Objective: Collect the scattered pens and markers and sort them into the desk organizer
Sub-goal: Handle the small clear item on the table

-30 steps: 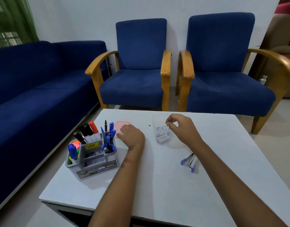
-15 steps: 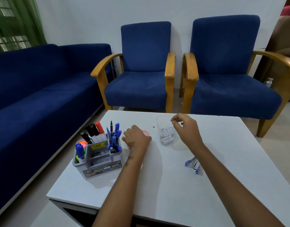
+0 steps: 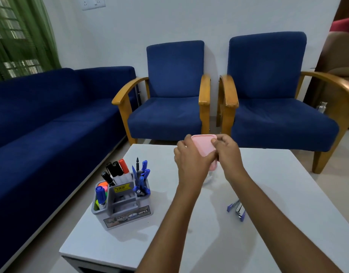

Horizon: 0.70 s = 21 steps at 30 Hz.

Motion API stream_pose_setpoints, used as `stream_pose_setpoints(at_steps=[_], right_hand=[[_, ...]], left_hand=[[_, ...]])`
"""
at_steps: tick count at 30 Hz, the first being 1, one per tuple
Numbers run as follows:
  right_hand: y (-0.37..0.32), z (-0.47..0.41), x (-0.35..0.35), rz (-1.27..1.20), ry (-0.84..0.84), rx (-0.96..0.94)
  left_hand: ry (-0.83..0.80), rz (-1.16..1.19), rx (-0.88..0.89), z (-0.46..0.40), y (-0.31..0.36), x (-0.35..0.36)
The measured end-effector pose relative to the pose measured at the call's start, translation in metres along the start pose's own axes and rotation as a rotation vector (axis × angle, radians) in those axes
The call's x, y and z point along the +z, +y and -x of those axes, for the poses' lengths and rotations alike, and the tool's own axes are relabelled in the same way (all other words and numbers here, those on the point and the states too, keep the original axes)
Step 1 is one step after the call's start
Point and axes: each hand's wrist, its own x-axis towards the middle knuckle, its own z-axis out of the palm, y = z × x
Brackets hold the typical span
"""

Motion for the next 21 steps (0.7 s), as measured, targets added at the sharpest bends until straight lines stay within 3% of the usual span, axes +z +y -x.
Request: stream_pose_setpoints(at_steps=[3, 6, 11, 21], right_hand=[[0.017, -0.022, -0.011, 0.187, 0.103, 0.091], [0.039, -0.031, -0.007, 0.367, 0.039, 0.198], [0.043, -0.033, 0.027, 0.519, 0.004, 0.163], [0.046, -0.047, 0.039, 0.601, -0.110, 0.099]], left_hand=[[-0.060, 0.290, -0.084, -0.008, -0.014, 0.000], [-0.033, 0.338, -0.223, -0.012, -0.034, 0.011], [-0.264, 0.397, -0.475, -0.030, -0.030, 0.029], [-0.168, 0.224, -0.375, -0.062, -0.039, 0.058]])
